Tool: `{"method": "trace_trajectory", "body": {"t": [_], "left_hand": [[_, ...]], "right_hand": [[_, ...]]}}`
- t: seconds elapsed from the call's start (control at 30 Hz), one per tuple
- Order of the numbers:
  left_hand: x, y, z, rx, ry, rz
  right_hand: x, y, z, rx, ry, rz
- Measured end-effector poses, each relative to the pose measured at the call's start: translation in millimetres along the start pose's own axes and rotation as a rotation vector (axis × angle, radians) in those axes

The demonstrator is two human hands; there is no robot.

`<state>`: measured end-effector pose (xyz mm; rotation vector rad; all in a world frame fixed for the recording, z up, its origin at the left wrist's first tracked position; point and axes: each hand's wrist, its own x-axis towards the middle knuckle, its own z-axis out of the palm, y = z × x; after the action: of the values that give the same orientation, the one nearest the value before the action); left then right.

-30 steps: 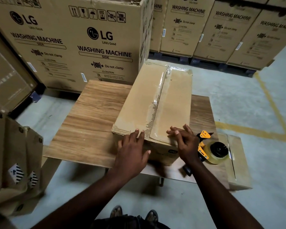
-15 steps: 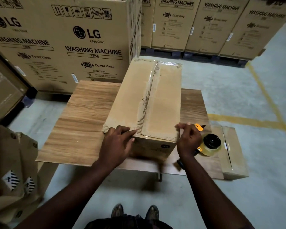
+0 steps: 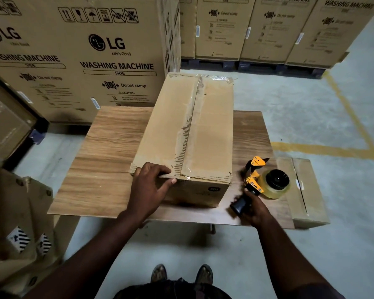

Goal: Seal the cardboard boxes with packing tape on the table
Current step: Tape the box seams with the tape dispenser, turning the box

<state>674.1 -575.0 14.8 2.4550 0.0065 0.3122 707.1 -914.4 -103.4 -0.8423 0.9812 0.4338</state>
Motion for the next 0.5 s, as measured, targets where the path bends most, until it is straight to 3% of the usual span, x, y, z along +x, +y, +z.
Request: {"method": "trace_trajectory", "body": {"t": [0.13,0.3,0.4,0.5], "left_hand": [[-13.1,14.2,-1.2,-0.029,-0.066,0.028],[-15.4,18.5,-6.7,-0.132,-0.097,0.013],[-7.2,21.7,-17.9,-0.286,-0.136,-0.129],[3.7,25.3,-33.5,-0.417,-0.275,-0.306]], "right_hand": [[9.6,-4.8,0.8,0.09,-0.054,0.005],[13.4,-19.4,7.5,-0.066,0.005,-0.007],[10.5,-35.8,17.1,-0.137,0.072,-0.048],[-0.2,-51.5,33.1,-0.068,0.083,-0.126]]}}
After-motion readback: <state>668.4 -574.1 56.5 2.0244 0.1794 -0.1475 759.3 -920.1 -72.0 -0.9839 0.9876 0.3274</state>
